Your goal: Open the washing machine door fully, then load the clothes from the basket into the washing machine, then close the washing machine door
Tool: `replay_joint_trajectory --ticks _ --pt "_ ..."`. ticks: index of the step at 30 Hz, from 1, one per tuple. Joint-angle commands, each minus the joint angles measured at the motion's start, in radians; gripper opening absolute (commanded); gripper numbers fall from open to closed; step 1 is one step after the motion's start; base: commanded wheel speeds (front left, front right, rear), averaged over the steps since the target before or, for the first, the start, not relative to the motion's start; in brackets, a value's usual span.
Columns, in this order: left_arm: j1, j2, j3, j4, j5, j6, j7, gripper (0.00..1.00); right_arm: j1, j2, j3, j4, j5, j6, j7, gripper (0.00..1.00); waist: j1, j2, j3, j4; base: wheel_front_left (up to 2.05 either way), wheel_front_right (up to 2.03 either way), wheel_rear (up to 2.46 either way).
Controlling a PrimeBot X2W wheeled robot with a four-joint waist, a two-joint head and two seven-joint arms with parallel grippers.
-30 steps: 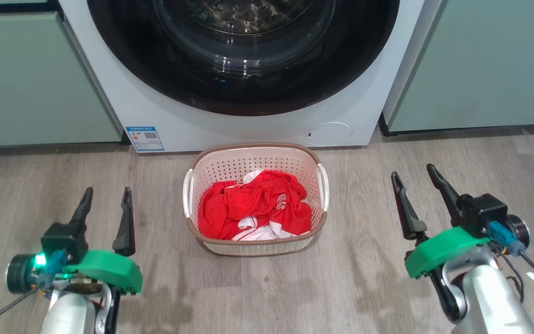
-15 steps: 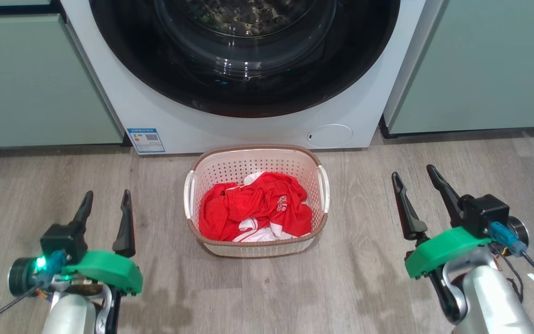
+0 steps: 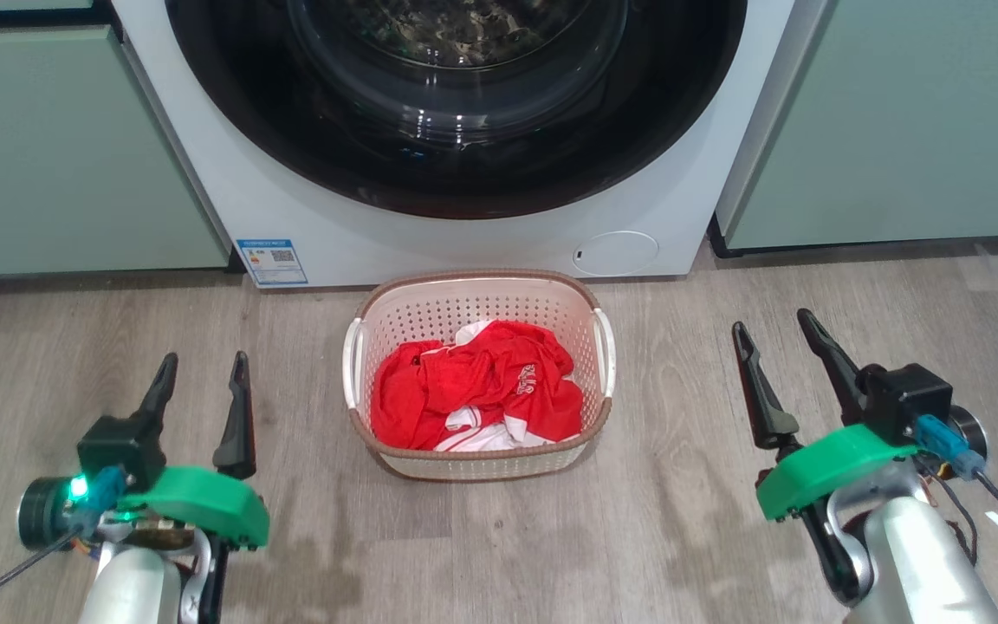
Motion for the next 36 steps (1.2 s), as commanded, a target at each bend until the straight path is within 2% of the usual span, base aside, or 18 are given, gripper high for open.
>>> replay_joint_trajectory --ticks 1,9,26,36 --pt "-0.048 0.022 0.03 -0.036 0.005 0.002 -0.013 1.0 -0.033 0.002 0.023 -0.034 0.008 0.0 -0.009 1.0 0.0 -0.0001 0.001 0.0 0.12 0.52 -0.64" --pt "-0.047 0.026 0.028 -0.043 0.012 0.002 -0.013 1.0 -0.033 0.002 0.017 -0.037 0.015 0.0 -0.008 1.0 0.0 -0.0001 0.006 -0.005 0.53 0.91 -1.45" --pt "-0.057 0.02 0.028 -0.058 0.006 -0.015 -0.013 1.0 -0.033 0.002 0.002 -0.038 0.023 0.0 -0.014 1.0 0.0 -0.0001 0.015 -0.019 1.07 1.3 -2.37" --pt "-0.05 0.021 0.027 -0.072 0.011 -0.032 -0.013 1.0 -0.032 0.002 0.0 -0.037 0.03 0.0 -0.016 1.0 0.0 -0.0001 0.015 -0.021 0.59 0.59 -1.18"
